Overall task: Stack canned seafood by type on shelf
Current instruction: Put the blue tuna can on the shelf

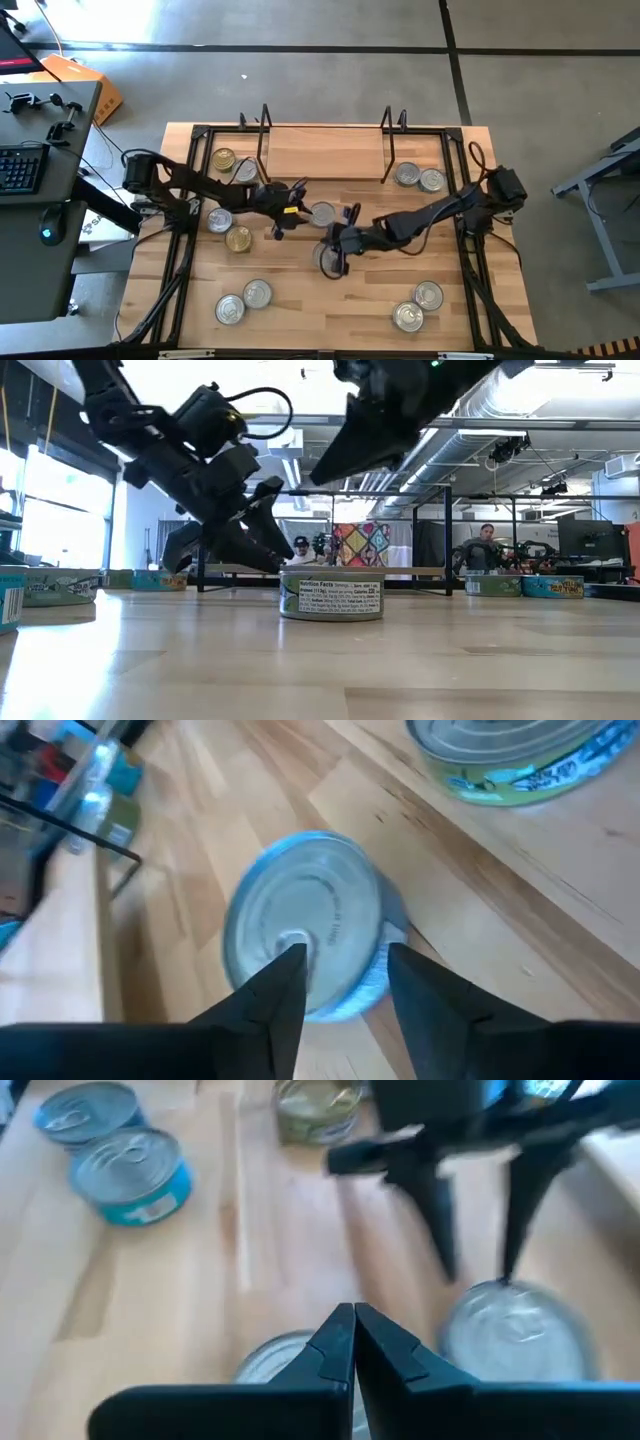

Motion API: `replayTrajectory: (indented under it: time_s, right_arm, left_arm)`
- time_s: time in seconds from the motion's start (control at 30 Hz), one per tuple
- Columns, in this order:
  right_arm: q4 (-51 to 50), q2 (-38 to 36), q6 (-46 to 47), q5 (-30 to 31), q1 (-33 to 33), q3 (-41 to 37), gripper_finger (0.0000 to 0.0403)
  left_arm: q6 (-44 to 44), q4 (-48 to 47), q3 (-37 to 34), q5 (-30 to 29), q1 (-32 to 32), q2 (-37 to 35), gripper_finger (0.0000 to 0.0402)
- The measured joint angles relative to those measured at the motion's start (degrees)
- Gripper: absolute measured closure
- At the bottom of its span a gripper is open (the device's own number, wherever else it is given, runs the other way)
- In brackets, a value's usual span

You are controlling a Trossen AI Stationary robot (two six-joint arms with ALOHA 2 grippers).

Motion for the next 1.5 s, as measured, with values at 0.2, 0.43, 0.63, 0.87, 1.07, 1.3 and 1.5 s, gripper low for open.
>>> replayTrajectory:
  time_s: [0.2, 0.43, 0.63, 0.87, 1.07, 1.3, 1.5]
  right_arm:
    - [-0.5, 0.2, 11.6, 7.7, 1.0, -7.5, 0.0402]
    - [9.4, 0.2, 24.6, 20.3, -5.4, -16.3, 0.0402]
    - [20.0, 1.3, 20.5, 10.5, -12.8, -20.8, 0.0402]
    - [21.6, 2.1, 14.3, 2.2, -13.9, -20.5, 0.0402]
    - [16.9, 0.7, 18.6, -4.6, -9.2, -20.2, 0.0402]
    - [16.4, -0.1, 16.3, -8.2, -1.7, -20.2, 0.0402]
    - [16.1, 0.0, 15.1, 2.1, 1.6, -20.2, 0.0402]
  left_arm:
    - [-0.5, -7.8, 2.8, 0.4, 0.4, 0.0, 0.0292]
    - [-5.5, -7.8, 3.3, 0.5, 0.4, 0.0, 0.0309]
    - [-8.9, -4.7, 3.3, 0.6, 0.4, 2.7, 0.0312]
    - [-14.6, 6.2, 3.2, -5.2, -0.2, 8.0, 0.0312]
    - [-15.3, 3.0, 3.0, -15.8, -0.2, 2.1, 0.0312]
    - [-15.5, -3.5, 3.1, -28.8, 0.1, -7.9, 0.0312]
    - [-17.7, -9.9, 3.3, -13.9, 0.0, -12.0, 0.0312]
